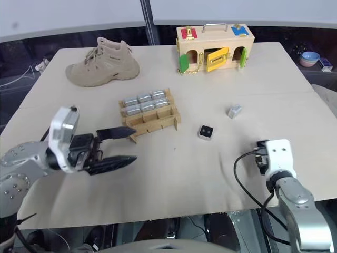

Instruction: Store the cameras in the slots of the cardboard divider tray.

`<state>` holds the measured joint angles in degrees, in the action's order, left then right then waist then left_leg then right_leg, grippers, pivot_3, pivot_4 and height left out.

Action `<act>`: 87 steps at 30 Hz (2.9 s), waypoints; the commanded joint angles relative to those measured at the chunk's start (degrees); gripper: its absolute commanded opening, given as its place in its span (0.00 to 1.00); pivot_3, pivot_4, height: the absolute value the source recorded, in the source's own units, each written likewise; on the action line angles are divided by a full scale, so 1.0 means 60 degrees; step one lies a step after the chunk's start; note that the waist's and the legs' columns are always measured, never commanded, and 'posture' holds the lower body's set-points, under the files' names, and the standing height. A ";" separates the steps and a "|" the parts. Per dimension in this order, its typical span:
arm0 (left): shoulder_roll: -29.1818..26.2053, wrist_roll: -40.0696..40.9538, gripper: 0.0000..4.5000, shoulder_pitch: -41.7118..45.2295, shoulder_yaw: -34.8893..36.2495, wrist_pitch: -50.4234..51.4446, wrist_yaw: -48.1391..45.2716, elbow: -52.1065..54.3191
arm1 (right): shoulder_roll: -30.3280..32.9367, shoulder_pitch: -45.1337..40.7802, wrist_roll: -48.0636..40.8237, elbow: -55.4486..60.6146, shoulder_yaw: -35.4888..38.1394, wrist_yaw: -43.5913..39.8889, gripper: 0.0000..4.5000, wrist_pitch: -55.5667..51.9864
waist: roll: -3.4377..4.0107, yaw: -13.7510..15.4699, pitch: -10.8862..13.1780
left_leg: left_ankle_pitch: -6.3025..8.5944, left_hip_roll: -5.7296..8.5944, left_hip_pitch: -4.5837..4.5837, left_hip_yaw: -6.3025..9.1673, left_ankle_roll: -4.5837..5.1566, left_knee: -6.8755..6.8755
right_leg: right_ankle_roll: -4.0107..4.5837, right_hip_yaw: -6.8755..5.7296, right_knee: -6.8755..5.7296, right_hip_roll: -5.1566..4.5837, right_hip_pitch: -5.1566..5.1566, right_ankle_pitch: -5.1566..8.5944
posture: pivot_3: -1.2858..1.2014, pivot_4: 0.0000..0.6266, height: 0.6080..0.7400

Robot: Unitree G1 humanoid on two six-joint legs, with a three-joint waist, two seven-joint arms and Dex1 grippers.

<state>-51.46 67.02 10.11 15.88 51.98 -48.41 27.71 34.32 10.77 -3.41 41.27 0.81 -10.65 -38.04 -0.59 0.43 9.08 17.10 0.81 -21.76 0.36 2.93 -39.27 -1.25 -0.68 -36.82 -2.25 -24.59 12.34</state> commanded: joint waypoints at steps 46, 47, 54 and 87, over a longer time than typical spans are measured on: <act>-0.0445 -0.4328 0.16 0.3476 -0.2143 -0.2873 -0.1510 -0.4856 | 0.1089 -0.4061 -0.4494 -0.2156 0.1329 -0.7232 0.99 0.3003 | -0.0057 0.0056 0.0052 | -0.0034 0.0035 -0.0018 0.0023 -0.0058 0.0010 | 0.0045 -0.0010 -0.0006 -0.0016 -0.0018 -0.0028 | 0.52 0.24 1.00; -0.0421 -0.4595 0.16 0.3557 -0.2196 -0.3057 -0.1700 -0.5086 | 0.1188 -0.4227 -0.4714 -0.2314 0.1383 -0.7360 0.99 0.2894 | -0.0058 0.0053 0.0052 | -0.0034 0.0034 -0.0019 0.0018 -0.0057 0.0010 | 0.0045 -0.0009 -0.0006 -0.0005 -0.0018 -0.0028 | 0.52 0.24 1.00; -0.0229 -0.5874 0.16 0.3764 -0.2464 -0.3747 -0.2563 -0.6089 | 0.1352 -0.5226 -0.4925 -0.3195 0.1232 -0.7761 0.99 0.3010 | -0.0061 0.0040 0.0054 | -0.0025 0.0020 -0.0029 0.0016 -0.0041 0.0008 | 0.0044 -0.0008 -0.0007 -0.0008 -0.0025 -0.0029 | 0.52 0.24 1.00; 0.0787 -0.7880 0.16 0.3710 -0.2594 -0.5759 -0.3632 -0.7355 | 0.1251 -0.5438 -0.5259 -0.3019 0.1200 -0.7595 0.99 0.2766 | -0.0064 0.0051 0.0055 | -0.0010 0.0025 -0.0044 0.0013 -0.0016 -0.0012 | 0.0040 -0.0023 -0.0016 -0.0046 -0.0032 -0.0032 | 0.52 0.24 1.00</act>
<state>-46.71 19.27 32.66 -0.88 17.82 -69.74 -18.92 41.39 -20.95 -34.38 22.39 7.16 -55.88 -22.09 -0.98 0.73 9.41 17.04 0.96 -22.02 0.44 2.84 -39.35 -1.01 -0.82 -36.92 -2.53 -24.78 12.15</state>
